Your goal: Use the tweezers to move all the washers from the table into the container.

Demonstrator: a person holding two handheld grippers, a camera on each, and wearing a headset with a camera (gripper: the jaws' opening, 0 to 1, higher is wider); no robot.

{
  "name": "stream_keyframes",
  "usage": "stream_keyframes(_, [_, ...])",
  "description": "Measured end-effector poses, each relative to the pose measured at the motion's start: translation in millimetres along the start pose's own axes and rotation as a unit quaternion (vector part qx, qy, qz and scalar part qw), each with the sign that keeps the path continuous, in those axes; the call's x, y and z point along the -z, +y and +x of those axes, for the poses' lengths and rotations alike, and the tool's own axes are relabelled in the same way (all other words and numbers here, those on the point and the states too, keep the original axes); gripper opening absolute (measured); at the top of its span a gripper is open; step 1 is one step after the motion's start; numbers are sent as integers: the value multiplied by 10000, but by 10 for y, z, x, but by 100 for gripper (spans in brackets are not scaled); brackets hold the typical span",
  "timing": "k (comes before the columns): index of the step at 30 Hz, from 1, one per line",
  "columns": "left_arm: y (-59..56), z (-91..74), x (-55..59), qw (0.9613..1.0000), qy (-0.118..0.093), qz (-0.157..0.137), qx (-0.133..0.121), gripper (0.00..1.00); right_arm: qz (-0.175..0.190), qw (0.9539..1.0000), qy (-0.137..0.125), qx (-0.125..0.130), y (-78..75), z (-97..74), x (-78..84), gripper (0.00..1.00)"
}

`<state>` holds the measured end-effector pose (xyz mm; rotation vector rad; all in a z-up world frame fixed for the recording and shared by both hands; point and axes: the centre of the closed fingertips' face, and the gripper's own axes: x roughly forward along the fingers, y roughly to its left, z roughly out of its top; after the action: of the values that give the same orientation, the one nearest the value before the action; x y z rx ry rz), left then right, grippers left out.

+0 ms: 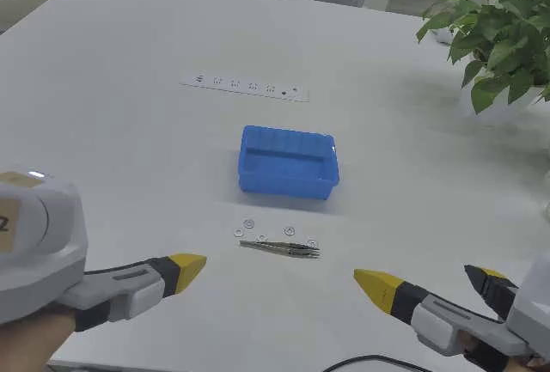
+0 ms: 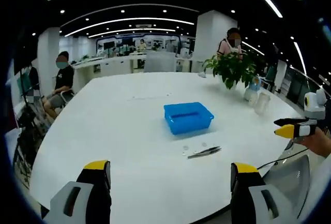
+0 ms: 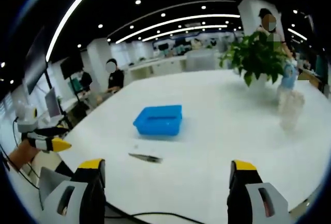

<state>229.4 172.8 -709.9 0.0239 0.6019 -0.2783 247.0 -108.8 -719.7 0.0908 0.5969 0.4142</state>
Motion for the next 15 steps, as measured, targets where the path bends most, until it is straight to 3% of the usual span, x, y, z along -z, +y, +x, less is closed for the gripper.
stream_keyframes(15, [30,10,28,9999,92,53,-34,99,-73,9999,74,-47,55,38,39,99])
